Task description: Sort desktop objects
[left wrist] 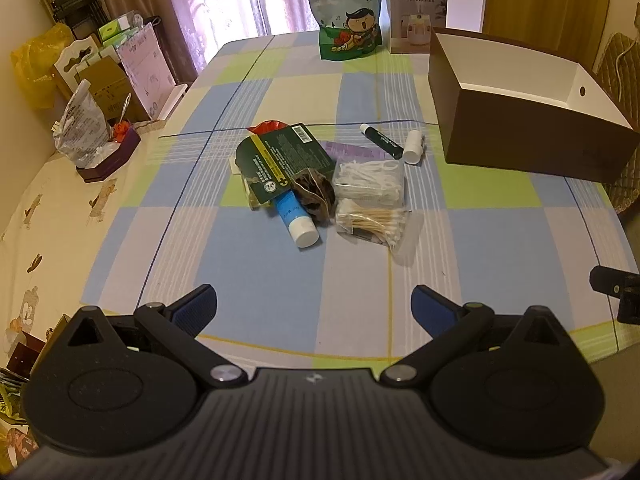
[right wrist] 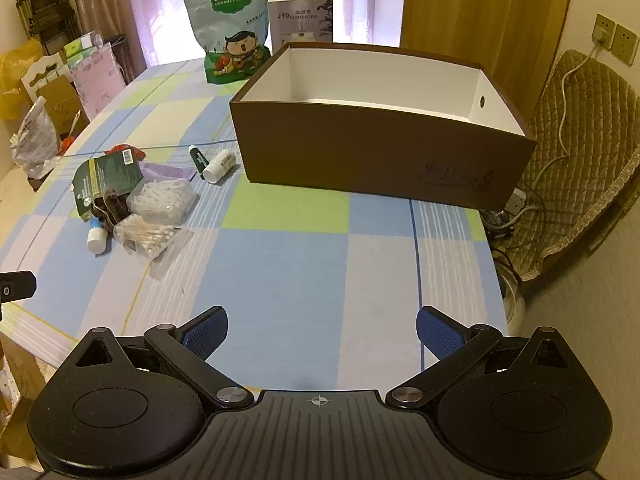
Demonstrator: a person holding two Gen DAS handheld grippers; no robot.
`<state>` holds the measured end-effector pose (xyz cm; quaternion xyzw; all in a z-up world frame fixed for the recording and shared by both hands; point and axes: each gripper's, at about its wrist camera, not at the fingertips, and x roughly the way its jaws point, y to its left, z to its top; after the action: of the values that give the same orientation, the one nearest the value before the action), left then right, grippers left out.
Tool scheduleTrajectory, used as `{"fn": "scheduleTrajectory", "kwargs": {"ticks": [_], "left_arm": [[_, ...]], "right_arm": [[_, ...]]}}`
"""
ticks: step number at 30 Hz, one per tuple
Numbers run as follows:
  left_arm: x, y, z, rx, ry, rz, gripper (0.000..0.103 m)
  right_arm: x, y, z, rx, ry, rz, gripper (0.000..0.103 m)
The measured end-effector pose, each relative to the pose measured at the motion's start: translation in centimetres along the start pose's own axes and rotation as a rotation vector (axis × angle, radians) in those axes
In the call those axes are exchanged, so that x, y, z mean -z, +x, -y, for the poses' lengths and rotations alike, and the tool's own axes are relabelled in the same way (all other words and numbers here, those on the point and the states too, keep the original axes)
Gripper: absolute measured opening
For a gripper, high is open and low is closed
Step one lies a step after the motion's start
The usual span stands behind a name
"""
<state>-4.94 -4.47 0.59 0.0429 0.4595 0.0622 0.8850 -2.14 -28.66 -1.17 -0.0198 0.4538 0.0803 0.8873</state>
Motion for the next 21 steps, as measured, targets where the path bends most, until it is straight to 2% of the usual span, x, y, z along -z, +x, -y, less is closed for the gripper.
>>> {"fn": "scheduleTrajectory", "kwargs": {"ticks": [21], "left_arm": [[-2.0,1.6,-1.2,0.026,0.019,0.009,0.102]], "right_arm": [[-1.3,0.8,-1.4,0.026,0.005,0.000,0.103]]}}
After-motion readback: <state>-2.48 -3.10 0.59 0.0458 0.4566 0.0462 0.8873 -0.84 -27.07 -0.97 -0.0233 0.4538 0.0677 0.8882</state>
